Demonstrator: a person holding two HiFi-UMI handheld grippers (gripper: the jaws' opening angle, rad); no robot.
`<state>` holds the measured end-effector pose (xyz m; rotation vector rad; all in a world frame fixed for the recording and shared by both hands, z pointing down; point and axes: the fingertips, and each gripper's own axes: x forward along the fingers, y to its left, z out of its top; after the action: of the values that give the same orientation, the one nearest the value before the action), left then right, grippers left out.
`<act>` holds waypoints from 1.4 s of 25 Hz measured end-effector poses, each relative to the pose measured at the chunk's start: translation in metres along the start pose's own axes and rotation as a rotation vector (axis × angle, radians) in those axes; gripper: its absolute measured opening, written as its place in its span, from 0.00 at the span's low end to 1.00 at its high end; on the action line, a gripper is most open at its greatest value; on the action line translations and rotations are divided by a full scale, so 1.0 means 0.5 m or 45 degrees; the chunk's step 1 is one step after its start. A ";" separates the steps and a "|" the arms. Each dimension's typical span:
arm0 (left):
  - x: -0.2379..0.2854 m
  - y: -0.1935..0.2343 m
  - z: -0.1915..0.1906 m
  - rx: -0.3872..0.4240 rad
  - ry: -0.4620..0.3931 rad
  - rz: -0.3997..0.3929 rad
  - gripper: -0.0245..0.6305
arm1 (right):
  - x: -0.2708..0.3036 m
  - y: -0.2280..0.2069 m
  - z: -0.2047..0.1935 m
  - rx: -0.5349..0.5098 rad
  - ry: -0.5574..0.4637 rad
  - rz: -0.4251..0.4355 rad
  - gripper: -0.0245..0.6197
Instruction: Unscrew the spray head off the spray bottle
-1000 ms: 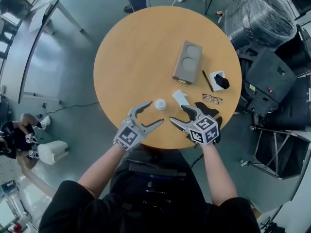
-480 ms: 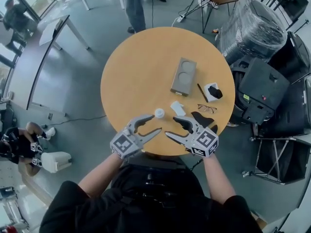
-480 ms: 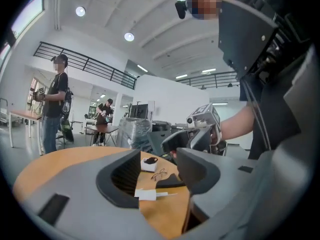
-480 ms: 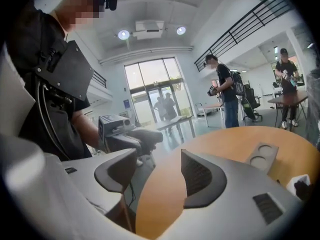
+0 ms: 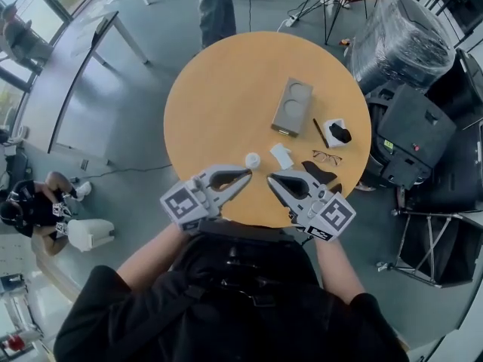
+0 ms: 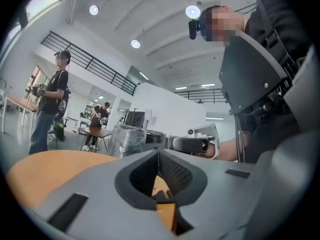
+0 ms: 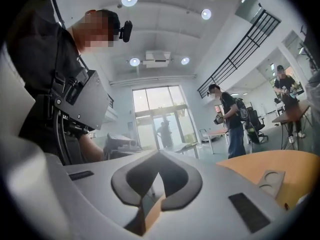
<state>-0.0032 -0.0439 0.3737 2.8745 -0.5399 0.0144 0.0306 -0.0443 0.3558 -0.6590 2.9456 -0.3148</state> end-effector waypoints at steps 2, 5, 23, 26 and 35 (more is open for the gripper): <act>0.000 0.002 0.008 0.040 0.010 0.010 0.04 | 0.006 0.003 0.001 -0.008 0.016 0.019 0.05; 0.002 0.000 0.014 0.066 0.016 0.017 0.04 | 0.010 -0.004 0.015 -0.026 0.013 0.004 0.05; 0.005 0.014 0.018 0.120 0.005 0.049 0.04 | 0.019 -0.018 0.031 -0.162 0.060 -0.001 0.05; -0.003 0.017 0.012 0.117 0.004 0.053 0.04 | 0.025 -0.013 0.024 -0.159 0.064 -0.002 0.05; -0.017 0.028 0.004 0.089 0.003 0.080 0.04 | 0.031 -0.002 0.020 -0.143 0.069 -0.005 0.05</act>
<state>-0.0161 -0.0541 0.3746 2.9238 -0.6414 0.0472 0.0187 -0.0538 0.3456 -0.6804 3.0322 -0.1706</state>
